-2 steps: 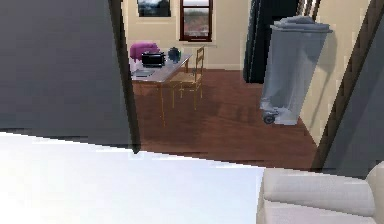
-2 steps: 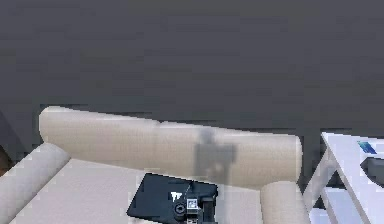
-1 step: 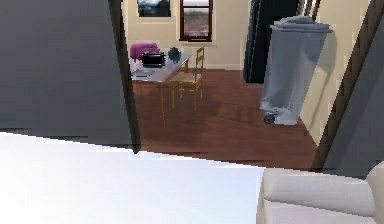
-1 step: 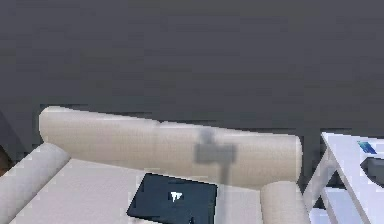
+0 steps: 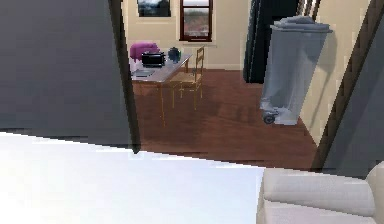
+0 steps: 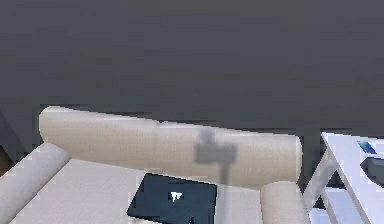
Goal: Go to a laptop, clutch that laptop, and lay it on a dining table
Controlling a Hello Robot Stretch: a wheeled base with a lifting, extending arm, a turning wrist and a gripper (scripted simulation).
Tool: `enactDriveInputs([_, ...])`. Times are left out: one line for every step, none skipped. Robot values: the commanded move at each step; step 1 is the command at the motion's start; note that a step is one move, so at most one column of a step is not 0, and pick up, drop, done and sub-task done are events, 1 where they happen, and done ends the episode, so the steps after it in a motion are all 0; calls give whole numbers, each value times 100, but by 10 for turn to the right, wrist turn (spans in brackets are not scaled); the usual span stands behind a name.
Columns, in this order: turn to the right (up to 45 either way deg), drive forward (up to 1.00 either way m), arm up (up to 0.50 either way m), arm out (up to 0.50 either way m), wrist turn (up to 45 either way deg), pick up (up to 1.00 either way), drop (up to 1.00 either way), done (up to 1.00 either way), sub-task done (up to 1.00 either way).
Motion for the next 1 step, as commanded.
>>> enactDriveInputs([0,0,10,0,0,0,0,0,0])
